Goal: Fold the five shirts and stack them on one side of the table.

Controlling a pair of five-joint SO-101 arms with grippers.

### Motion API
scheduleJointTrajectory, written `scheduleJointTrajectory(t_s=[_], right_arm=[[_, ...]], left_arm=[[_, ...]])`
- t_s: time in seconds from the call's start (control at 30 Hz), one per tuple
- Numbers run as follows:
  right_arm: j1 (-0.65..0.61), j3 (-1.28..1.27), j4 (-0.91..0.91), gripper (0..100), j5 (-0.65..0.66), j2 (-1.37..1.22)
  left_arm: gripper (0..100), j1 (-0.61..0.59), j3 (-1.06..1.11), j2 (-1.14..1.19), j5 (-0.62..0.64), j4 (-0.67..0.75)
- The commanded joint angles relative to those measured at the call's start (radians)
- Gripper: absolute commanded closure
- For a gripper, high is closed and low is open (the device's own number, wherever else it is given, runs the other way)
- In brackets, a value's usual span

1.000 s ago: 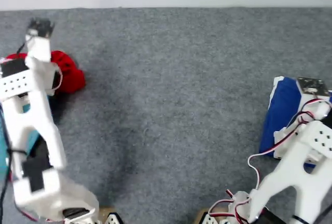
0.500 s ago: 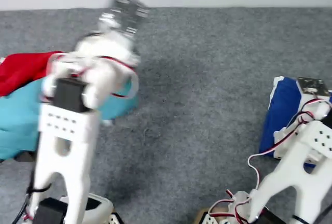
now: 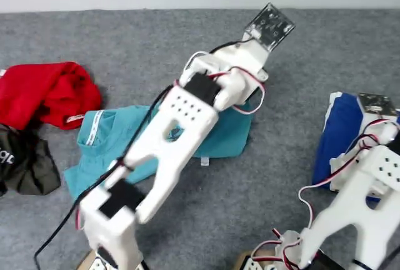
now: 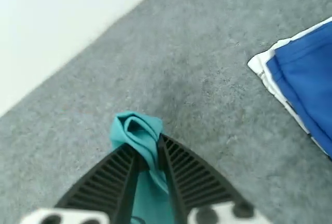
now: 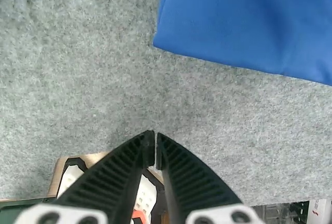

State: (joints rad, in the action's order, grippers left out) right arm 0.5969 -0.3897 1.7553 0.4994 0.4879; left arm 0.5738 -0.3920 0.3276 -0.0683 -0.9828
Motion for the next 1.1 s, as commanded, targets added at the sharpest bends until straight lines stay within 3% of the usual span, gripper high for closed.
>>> scheduleJointTrajectory(t_s=[0.0, 0.13, 0.27, 0.43, 0.57, 0.73, 1.07], right_arm=[[-0.004, 0.005, 0.039, 99.0, -0.003, 0.028], [-0.004, 0.005, 0.039, 99.0, -0.003, 0.028], [-0.004, 0.005, 0.039, 99.0, -0.003, 0.025], [-0.007, 0.005, 0.039, 99.0, -0.003, 0.024], [-0.007, 0.005, 0.039, 99.0, -0.003, 0.024], [-0.007, 0.005, 0.039, 99.0, -0.003, 0.024], [-0.007, 0.003, 0.039, 99.0, -0.005, 0.024]], left_arm=[[97, -0.020, -0.311, 0.097, 0.011, -0.178], [86, -0.041, -0.588, 0.173, 0.011, -0.496], [84, -0.086, -0.785, 0.221, 0.005, -0.755], [84, -0.198, -0.748, 0.163, -0.011, -0.776], [84, -0.256, -0.541, 0.008, -0.068, -0.776], [84, -0.371, -0.099, -0.270, -0.184, -0.775], [84, -0.723, 0.651, -0.729, -0.548, -0.767]])
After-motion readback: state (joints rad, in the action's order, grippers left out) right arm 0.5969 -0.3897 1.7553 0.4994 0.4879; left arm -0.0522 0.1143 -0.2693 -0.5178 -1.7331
